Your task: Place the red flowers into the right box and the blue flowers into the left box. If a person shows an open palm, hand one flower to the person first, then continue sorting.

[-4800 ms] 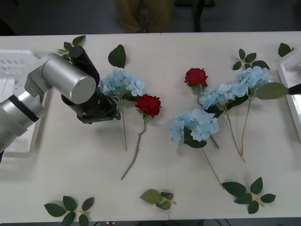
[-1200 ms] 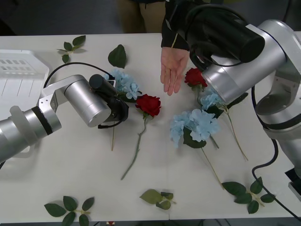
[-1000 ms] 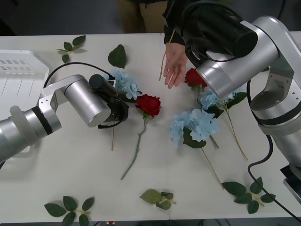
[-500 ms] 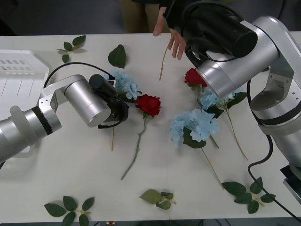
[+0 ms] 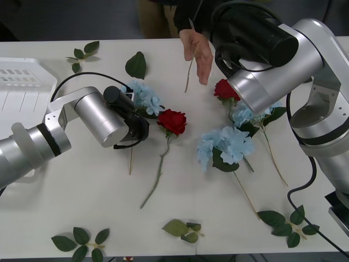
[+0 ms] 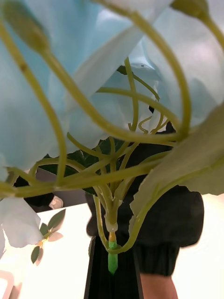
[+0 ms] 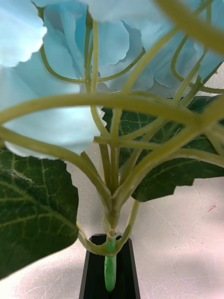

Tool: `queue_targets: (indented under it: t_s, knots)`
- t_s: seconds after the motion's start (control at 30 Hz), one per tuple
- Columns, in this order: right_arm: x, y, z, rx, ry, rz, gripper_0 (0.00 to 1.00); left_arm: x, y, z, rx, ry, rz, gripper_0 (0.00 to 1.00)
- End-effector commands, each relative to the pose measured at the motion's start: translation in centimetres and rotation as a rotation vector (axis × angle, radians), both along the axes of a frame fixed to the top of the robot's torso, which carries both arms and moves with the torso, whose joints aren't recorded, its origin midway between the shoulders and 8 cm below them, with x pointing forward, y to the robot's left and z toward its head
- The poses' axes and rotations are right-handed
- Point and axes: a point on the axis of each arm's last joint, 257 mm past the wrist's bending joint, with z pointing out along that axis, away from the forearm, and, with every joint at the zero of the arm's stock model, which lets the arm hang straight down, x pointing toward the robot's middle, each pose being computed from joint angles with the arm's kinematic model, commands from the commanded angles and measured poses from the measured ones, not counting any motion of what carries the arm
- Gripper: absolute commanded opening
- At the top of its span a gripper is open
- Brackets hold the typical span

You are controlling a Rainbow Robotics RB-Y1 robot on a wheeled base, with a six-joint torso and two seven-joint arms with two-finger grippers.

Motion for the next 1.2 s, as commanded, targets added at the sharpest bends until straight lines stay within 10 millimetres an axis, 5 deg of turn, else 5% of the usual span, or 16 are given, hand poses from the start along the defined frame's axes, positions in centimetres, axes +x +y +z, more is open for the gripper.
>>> queue_targets:
  t_s: [0.03, 0.57, 0.6, 0.7, 0.73, 0.8, 1.2]
  knots:
    - [-0.45, 1.44, 2.95, 0.068, -0.039, 0.023, 0.00, -0.02, -0.10, -0.33, 0.031, -0.008, -0.031, 0.00]
    - [-0.38, 1.22, 3.02, 0.075, -0.040, 0.017, 0.00, 0.03, -0.06, -0.31, 0.033, -0.010, -0.031, 0.00]
    - [-0.38, 1.23, 3.12, 0.076, -0.042, 0.017, 0.06, -0.01, -0.06, -0.36, 0.034, -0.009, -0.032, 0.00]
    - [-0.37, 1.20, 3.04, 0.082, -0.039, 0.016, 0.58, -0.01, -0.06, -0.36, 0.034, -0.009, -0.032, 0.00]
    - [-0.37, 1.20, 3.04, 0.082, -0.039, 0.016, 0.66, -0.01, -0.06, -0.36, 0.034, -0.009, -0.032, 0.00]
    - [-0.36, 1.17, 3.13, 0.084, -0.040, 0.016, 0.98, -0.01, -0.06, -0.36, 0.034, -0.009, -0.032, 0.00]
    - [-0.45, 0.49, 2.85, 0.086, -0.021, 0.026, 1.00, -0.04, -0.01, -0.43, 0.036, -0.009, -0.033, 0.00]
